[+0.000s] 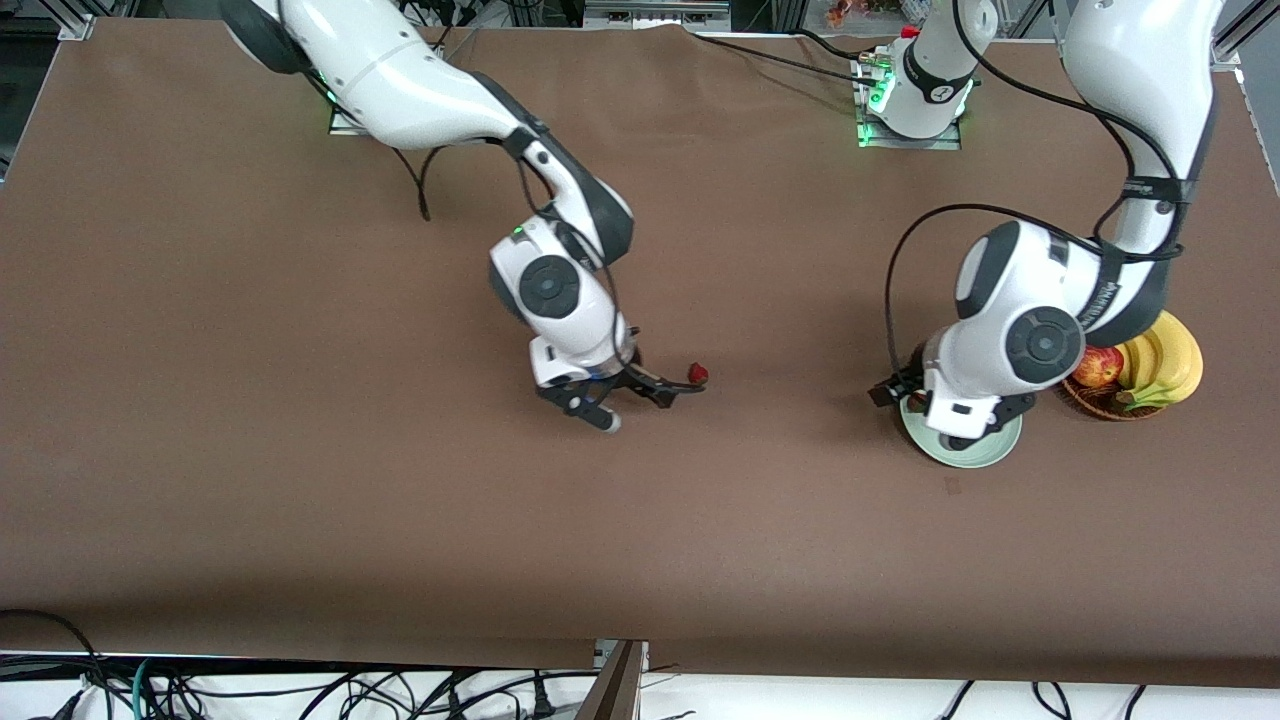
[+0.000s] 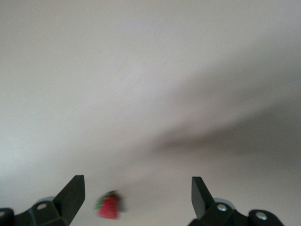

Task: Collect all strawberries into plate
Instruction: 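Grasp the last strawberry with the left gripper while the right gripper withdraws, then carry the last strawberry to the plate and open the left gripper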

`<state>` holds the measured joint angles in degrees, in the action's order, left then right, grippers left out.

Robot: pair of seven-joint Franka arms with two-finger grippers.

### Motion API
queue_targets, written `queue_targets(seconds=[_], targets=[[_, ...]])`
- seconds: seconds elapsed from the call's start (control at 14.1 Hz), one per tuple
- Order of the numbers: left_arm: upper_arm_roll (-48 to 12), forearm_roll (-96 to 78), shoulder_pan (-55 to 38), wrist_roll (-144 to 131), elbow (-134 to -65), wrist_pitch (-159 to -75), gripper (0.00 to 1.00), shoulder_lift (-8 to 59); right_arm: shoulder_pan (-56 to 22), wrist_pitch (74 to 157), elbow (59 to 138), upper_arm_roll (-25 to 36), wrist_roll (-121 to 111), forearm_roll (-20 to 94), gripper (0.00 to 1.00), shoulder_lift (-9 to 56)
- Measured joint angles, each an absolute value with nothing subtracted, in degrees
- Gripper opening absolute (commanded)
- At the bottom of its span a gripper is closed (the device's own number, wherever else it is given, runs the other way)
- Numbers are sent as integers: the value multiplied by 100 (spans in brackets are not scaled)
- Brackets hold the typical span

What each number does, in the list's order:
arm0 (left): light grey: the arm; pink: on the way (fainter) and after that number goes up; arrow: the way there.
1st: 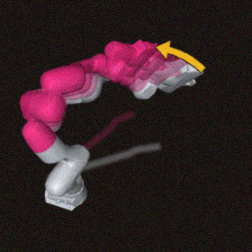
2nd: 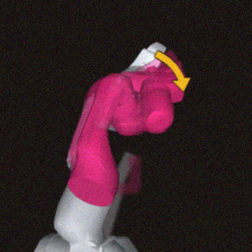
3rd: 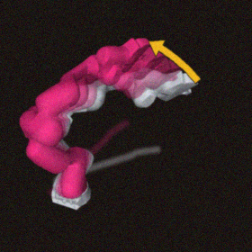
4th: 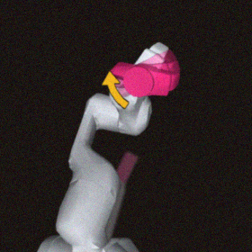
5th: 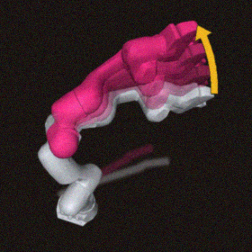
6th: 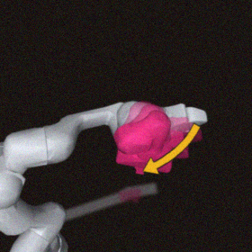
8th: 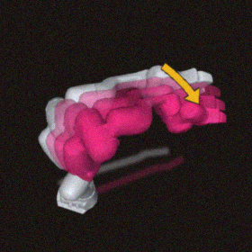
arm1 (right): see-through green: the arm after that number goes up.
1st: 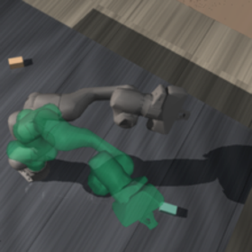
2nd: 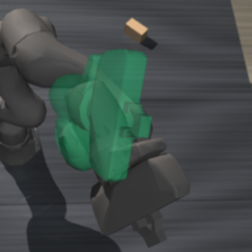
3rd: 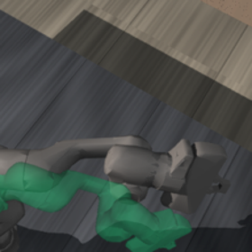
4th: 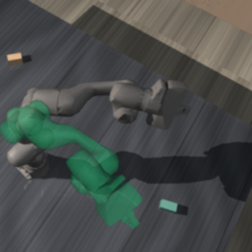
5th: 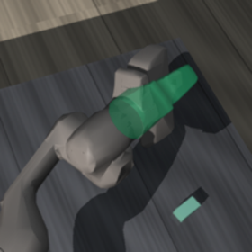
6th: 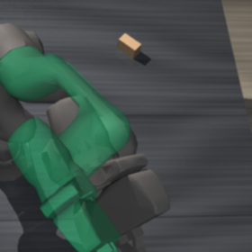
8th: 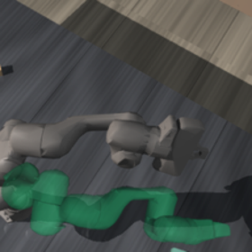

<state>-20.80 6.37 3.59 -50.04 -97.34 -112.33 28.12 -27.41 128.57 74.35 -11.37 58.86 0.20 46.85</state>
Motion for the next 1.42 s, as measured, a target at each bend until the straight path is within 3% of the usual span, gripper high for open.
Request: queue_targets(seconds=[0.57, 0.99, 1.21, 1.28, 1.42], targets=[[-2255, 828, -1100, -6500, -10011, -13328, 100, 3601, -992, 11078, 8671, -848, 2068, 15, 100, 2864], [-2243, 829, -1517, -6517, -9965, -13670, 100, 4083, -795, 9836, 8818, 403, -282, 5, 100, 1775], [-2238, 829, -1618, -6528, -9931, -13872, 99, 4134, -766, 9379, 8830, 739, -711, 5, 100, 1189], [-2226, 829, -1638, -6528, -9927, -13974, 89, 4178, -766, 9313, 8837, 772, -713, 5, 100, 1014], [-2090, 829, -1763, -6532, -9907, -14186, 58, 4300, -771, 9266, 8845, 777, -713, 4, 100, 728]])
